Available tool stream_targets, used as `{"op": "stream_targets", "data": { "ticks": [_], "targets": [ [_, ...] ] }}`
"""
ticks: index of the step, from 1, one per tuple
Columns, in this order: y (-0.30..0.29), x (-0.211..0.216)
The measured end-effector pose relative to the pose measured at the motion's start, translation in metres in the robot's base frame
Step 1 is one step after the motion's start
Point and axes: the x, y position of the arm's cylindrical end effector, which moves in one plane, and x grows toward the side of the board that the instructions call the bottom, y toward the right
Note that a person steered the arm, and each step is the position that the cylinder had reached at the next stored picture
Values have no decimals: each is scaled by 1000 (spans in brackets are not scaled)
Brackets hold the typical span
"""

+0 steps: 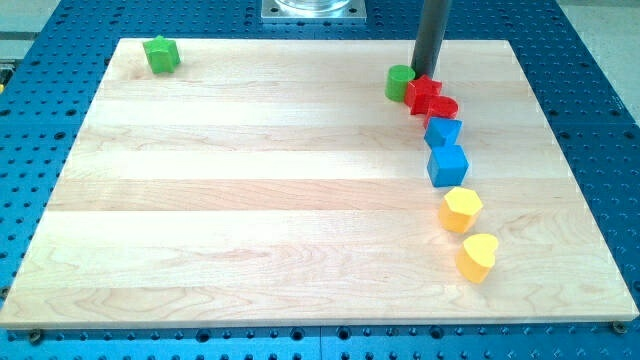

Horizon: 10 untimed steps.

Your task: Push the green circle into the green star

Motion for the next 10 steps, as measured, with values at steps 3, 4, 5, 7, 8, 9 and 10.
{"op": "stream_targets", "data": {
  "ticks": [3, 4, 5, 7, 8, 9, 10],
  "targets": [
    [-108, 95],
    [-205, 52],
    [-283, 10],
    [-266, -17],
    [-309, -30],
    [-273, -32],
    [-235, -39]
  ]
}}
